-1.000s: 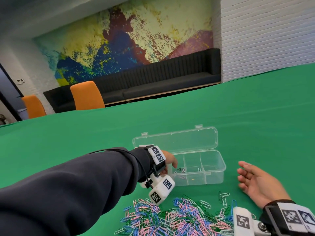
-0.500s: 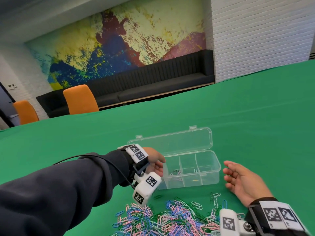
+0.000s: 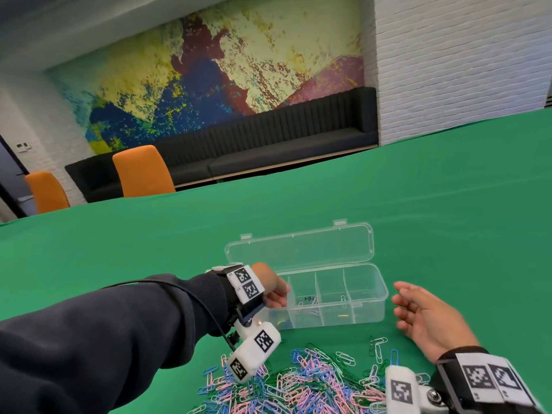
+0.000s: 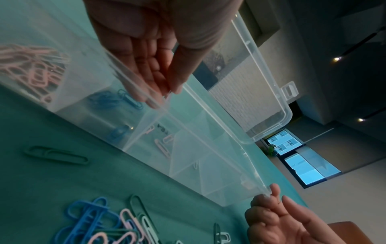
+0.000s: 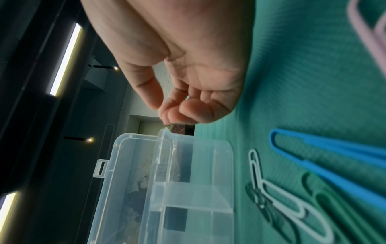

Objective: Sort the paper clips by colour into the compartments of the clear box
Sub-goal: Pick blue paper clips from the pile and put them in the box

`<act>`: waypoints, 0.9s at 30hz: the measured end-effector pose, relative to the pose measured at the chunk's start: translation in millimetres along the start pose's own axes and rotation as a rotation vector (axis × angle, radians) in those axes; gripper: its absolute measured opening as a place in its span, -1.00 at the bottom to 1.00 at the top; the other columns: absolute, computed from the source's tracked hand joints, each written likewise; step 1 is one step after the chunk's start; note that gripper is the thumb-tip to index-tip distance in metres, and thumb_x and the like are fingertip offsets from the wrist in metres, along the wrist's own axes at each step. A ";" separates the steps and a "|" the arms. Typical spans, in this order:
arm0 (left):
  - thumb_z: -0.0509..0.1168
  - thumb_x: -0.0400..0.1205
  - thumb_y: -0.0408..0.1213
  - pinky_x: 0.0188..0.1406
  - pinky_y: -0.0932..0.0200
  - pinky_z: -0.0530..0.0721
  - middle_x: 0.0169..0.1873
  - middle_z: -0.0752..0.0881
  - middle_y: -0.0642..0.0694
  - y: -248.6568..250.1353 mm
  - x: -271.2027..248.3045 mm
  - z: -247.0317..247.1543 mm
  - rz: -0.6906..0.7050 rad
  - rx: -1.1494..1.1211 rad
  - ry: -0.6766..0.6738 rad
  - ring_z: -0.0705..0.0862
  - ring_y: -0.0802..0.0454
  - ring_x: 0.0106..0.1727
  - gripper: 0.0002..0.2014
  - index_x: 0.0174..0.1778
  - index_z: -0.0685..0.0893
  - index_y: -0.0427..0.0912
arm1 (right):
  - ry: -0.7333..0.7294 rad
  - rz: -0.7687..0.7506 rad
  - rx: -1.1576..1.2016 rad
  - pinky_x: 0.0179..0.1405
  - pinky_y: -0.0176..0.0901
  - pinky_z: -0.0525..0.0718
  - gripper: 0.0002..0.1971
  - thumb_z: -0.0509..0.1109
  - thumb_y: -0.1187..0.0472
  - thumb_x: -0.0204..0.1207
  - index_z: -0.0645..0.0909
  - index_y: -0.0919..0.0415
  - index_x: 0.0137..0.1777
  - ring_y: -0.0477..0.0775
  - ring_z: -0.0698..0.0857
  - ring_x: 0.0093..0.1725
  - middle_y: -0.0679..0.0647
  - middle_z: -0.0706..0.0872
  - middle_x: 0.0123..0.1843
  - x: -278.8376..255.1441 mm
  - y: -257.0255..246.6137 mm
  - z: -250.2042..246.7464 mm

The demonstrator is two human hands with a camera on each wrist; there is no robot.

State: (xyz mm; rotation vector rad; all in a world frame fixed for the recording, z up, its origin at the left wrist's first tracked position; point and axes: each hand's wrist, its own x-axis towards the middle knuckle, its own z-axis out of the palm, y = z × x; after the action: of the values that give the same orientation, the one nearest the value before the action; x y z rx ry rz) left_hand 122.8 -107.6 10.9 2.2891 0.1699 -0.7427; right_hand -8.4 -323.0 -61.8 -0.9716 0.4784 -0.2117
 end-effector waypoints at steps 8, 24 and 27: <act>0.25 0.62 -0.55 -0.64 0.30 0.64 -0.38 0.65 -0.24 -6.9 -6.3 -10.9 0.121 -0.133 0.030 0.63 0.09 -0.65 -0.91 -0.21 0.58 -0.39 | 0.008 -0.002 -0.007 -0.51 -0.24 0.37 -0.82 0.13 0.38 0.61 0.55 0.20 -0.09 0.00 0.44 -0.42 0.09 0.52 -0.34 0.4 0.7 0.2; 0.27 0.64 -0.35 -0.40 0.41 0.60 -0.23 0.71 0.05 -8.4 -15.4 -52.4 0.490 0.572 0.083 0.66 0.26 -0.38 -0.93 -0.11 0.61 -0.10 | 0.002 -0.002 -0.026 -0.44 -0.21 0.32 -0.82 0.12 0.37 0.63 0.53 0.20 -0.08 0.00 0.42 -0.39 0.10 0.50 -0.33 -2.1 -1.7 1.5; 0.20 0.63 -0.42 -0.43 0.49 0.53 -0.11 0.74 0.06 -27.5 -17.9 -72.3 0.487 0.775 0.035 0.61 0.38 -0.50 -0.81 -0.02 0.67 -0.07 | -0.023 0.003 -0.028 -0.45 -0.20 0.36 -0.82 0.11 0.36 0.64 0.54 0.19 -0.08 0.01 0.45 -0.41 0.09 0.52 -0.35 -2.1 -0.2 4.8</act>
State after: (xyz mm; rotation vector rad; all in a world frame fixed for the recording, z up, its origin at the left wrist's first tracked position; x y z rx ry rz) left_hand 132.6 -37.3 46.4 2.8816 -0.7619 -0.5579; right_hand -7.9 -318.8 -58.8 -0.9997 0.4631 -0.1913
